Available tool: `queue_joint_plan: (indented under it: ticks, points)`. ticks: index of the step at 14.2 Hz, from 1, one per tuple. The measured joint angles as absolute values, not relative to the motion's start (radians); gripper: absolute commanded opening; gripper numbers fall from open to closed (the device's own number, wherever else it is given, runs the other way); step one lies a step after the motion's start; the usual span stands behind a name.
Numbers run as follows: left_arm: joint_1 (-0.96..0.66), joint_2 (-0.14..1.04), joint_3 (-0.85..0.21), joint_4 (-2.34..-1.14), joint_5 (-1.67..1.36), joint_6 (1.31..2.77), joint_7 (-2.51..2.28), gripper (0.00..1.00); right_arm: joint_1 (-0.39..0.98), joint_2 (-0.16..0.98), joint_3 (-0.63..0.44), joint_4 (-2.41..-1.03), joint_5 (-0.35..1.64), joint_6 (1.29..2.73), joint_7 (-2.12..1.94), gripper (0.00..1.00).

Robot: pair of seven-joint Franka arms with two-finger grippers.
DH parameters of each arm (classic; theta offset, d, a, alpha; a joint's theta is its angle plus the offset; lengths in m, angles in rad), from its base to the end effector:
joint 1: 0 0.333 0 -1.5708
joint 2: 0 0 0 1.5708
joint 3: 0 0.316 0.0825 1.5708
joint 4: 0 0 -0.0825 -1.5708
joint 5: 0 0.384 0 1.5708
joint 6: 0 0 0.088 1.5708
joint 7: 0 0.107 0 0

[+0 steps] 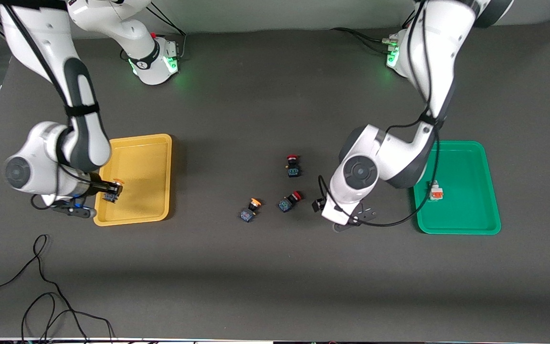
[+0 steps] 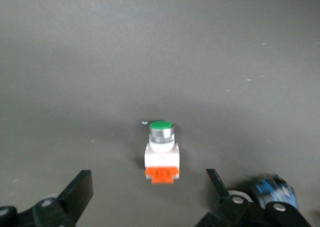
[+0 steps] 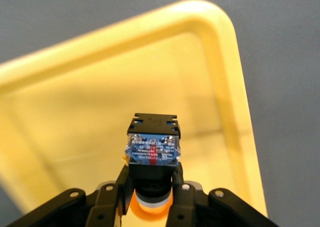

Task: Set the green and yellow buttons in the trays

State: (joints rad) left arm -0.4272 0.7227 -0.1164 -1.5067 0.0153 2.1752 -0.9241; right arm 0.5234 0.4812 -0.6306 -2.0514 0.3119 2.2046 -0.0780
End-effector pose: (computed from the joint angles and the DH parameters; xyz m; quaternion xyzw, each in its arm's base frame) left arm 0.6124 -0.3542 0.2367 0.9794 0.1977 -0.0402 0.0076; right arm 0.5660 -0.0484 0.2259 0.9882 -0.1090 -0.1066 0.0164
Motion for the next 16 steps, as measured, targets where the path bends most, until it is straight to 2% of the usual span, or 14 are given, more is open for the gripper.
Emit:
queue_joint_plan:
  ticks: [1,3,4,5,6,7,8,11,16]
  points:
    - [-0.427,0.750,-0.116,-1.505,0.015,2.201,-0.940,1.00,0.523,0.506,-0.630,-2.053,0.312,2.216,-0.101,0.98]
    - [-0.428,0.785,-0.116,-1.503,0.015,2.238,-0.961,1.00,0.524,0.525,-0.630,-2.047,0.312,2.221,-0.117,1.00]
    - [-0.431,0.797,-0.117,-1.501,0.015,2.249,-0.968,0.94,0.525,0.523,-0.630,-2.033,0.313,2.215,-0.117,1.00]
    - [-0.436,0.806,-0.118,-1.500,0.015,2.254,-0.974,0.75,0.529,0.520,-0.629,-2.007,0.316,2.187,-0.114,1.00]
    - [-0.441,0.814,-0.118,-1.497,0.014,2.254,-0.980,0.50,0.533,0.516,-0.626,-1.964,0.329,2.134,-0.108,1.00]
    - [-0.445,0.818,-0.118,-1.496,0.012,2.254,-0.983,0.32,0.536,0.512,-0.617,-1.911,0.359,2.083,-0.097,1.00]
    - [-0.447,0.819,-0.118,-1.496,0.009,2.254,-0.985,0.24,0.539,0.510,-0.591,-1.846,0.413,2.039,-0.064,1.00]
    - [-0.446,0.817,-0.117,-1.486,0.008,2.246,-0.985,0.18,0.553,0.534,-0.460,-1.682,0.483,2.016,0.201,1.00]
    - [-0.377,0.753,-0.118,-1.437,-0.014,2.056,-0.878,0.18,0.571,0.742,-0.269,-1.424,0.489,2.036,0.644,1.00]
